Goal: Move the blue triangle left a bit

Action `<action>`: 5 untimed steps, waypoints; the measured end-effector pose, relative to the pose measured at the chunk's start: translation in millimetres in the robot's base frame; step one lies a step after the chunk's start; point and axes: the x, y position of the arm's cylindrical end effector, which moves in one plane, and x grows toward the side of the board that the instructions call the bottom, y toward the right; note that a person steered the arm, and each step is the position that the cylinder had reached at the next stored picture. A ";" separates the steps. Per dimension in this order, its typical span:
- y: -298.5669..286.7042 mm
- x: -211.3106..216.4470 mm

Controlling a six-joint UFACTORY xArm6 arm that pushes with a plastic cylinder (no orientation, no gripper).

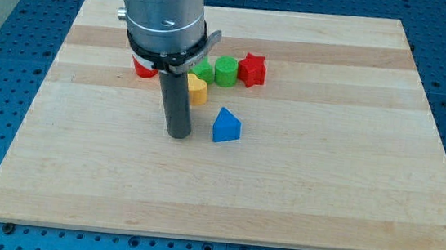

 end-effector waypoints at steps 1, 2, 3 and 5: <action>0.0 -2.5; 0.0 -7.0; 0.0 -12.7; 26.3 53.0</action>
